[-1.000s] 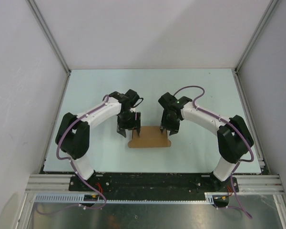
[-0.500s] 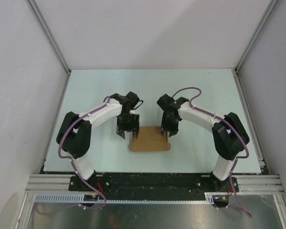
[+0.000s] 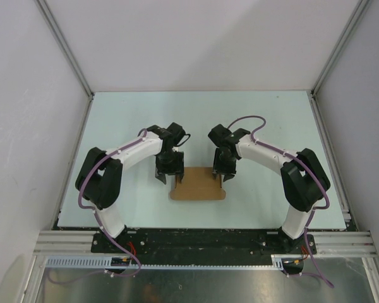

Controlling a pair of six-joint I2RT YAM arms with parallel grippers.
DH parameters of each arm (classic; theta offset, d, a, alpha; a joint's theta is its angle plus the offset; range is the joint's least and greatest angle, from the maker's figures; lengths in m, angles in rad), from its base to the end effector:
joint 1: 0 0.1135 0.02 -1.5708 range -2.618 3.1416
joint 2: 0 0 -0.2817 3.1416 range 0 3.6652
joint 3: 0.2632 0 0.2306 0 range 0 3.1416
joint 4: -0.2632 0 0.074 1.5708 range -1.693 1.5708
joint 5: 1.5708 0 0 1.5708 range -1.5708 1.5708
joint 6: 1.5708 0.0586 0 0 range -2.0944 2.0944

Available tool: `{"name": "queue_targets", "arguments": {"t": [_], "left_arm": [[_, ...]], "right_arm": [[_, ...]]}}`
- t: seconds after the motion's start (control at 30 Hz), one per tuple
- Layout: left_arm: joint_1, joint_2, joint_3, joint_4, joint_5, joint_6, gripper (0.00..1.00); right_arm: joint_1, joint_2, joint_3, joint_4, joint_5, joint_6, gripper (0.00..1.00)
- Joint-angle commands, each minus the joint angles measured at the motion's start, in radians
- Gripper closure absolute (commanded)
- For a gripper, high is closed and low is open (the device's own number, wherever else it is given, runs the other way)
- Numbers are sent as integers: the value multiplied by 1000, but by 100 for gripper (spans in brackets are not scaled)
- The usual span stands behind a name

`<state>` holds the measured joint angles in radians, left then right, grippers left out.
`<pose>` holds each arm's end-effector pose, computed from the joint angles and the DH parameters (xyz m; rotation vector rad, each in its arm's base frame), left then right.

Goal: Fold the paper box

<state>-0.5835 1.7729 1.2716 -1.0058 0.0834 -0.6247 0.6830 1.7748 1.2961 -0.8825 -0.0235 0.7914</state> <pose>0.2552 -0.1744 0.2030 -0.0603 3.1317 -0.1643 0.2550 0.2093 0.2104 0.1585 2.9887 0.2376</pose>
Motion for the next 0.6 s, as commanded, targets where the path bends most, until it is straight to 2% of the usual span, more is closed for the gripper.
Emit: {"name": "queue_targets", "arguments": {"t": [0.0,0.57], "left_arm": [[-4,-10,-17,67,-47,-36,35],[-12,62,14,229,41,-95,38]], "right_arm": [[1,15,-1,45,-19,-18,56],[-17,49,-3,204,-79,-50,55]]}}
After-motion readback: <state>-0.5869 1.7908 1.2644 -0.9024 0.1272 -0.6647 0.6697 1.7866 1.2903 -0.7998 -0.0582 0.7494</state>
